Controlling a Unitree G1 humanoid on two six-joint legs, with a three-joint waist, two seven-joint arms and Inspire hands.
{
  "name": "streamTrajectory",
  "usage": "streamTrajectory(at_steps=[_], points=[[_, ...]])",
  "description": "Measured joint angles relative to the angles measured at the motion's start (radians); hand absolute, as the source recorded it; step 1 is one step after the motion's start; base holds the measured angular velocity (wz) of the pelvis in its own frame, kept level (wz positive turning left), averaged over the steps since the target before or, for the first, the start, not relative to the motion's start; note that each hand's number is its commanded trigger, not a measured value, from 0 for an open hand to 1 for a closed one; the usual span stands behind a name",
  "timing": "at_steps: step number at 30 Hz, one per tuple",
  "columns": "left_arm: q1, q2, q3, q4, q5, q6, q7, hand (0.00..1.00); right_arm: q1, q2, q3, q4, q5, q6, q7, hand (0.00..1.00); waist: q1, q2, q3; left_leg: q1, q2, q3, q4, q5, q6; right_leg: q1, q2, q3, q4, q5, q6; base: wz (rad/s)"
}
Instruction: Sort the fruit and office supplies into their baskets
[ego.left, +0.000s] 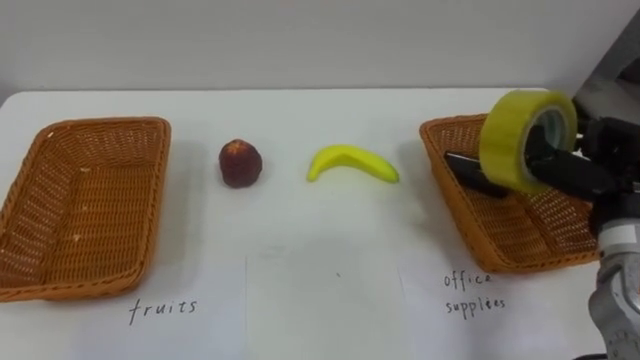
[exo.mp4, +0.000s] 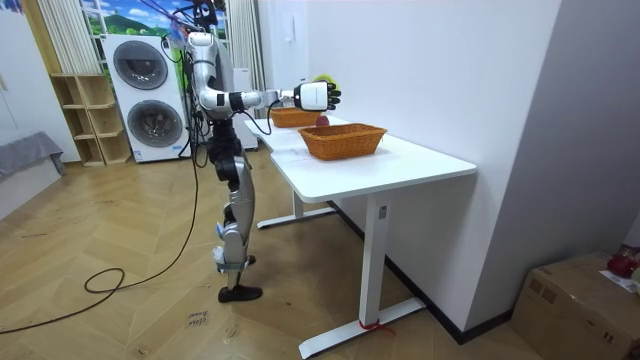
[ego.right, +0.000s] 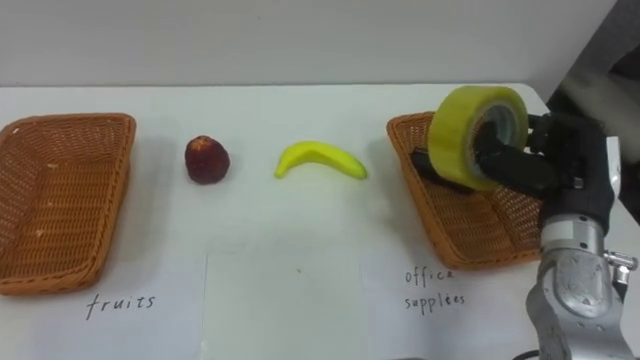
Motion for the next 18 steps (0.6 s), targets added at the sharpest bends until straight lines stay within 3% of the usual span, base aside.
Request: streamTrajectory(at_steps=[18], points=[[0.040, -0.011, 0.012, -0.084, 0.000, -0.001, 0.000, 0.00, 0.047, 0.000, 0.000, 0.081, -0.052, 0.000, -0.019, 1.00, -0.001, 0.002, 0.0005, 0.005, 0.000, 0.010, 0.000, 0.000, 0.000, 0.000, 0.001, 0.015, 0.004, 0.000, -0.001, -0.01]])
